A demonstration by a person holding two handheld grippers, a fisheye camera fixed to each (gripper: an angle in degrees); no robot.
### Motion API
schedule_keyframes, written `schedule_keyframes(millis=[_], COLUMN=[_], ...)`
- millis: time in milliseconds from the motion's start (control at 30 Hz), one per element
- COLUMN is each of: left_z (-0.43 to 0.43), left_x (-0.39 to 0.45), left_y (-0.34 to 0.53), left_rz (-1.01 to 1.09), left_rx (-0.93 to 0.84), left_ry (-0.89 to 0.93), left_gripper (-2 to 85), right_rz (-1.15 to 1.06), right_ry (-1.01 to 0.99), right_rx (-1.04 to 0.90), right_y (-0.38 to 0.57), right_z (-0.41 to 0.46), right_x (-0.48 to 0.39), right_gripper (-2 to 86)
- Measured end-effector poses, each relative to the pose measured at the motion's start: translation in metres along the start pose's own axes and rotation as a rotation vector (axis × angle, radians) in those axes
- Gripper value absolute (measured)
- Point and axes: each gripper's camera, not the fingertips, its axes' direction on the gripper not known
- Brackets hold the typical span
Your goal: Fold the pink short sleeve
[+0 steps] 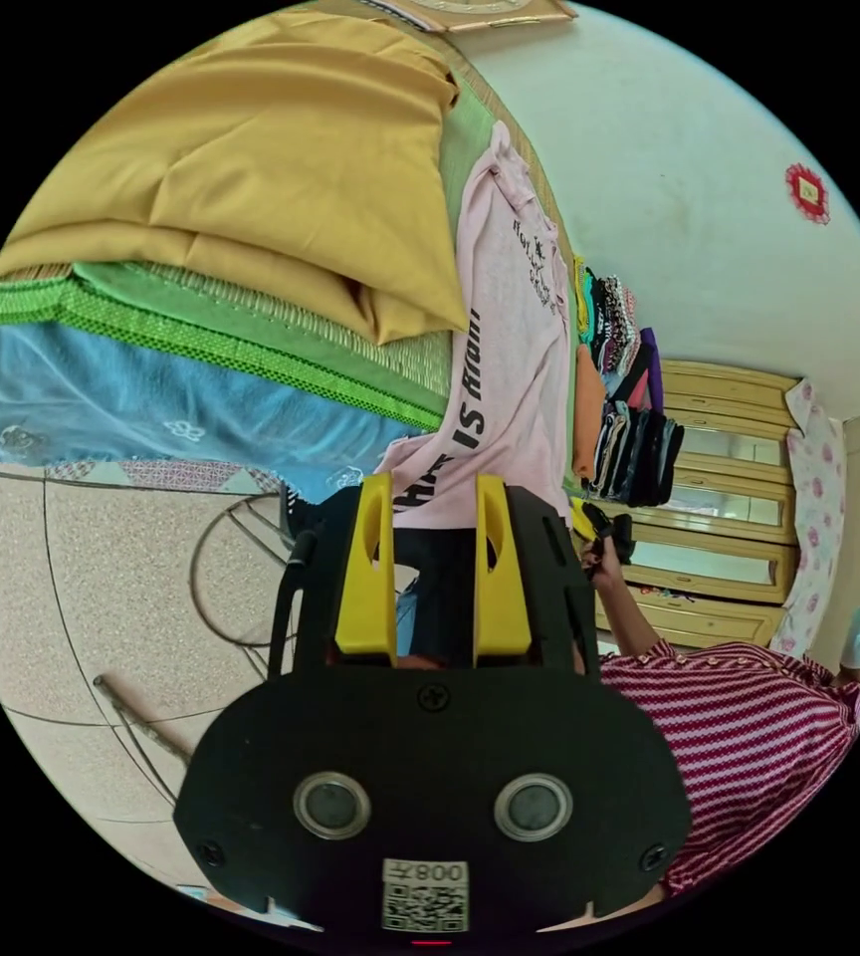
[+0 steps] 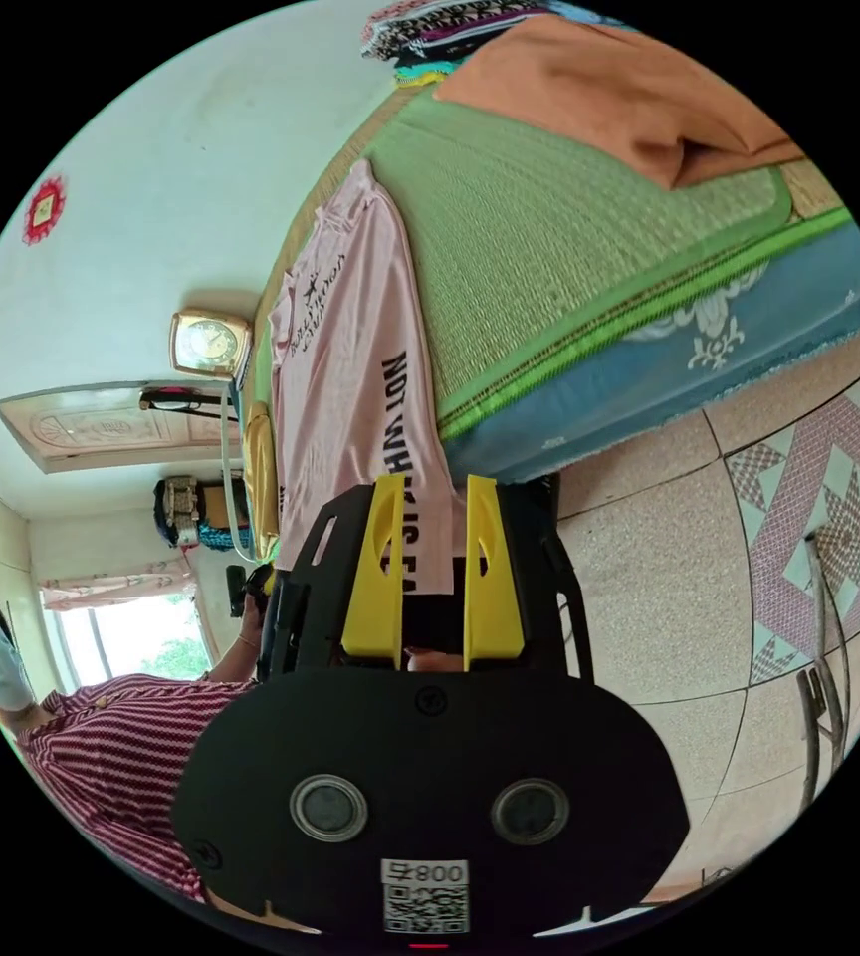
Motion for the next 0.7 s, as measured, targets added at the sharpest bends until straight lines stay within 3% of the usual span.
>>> schedule_keyframes(millis=[467,700], left_z=[0.062,0.077], left_x=[-0.095,-0.125], left_y=[-0.026,-0.027], left_rz=[-0.016,0.002], left_rx=[-0.046,-0.034], left_ry=[0.090,0.109], left_gripper=[9.1,3.1], right_rz=[0.087,0.047], right_ry=[-0.330,-0.465], right_rx=[-0.021,-0.010], right_y=[0.022,0.030], right_z=[0.007,-0.008], right_x=[0.052,0.049], right_gripper=[10.1,3.6])
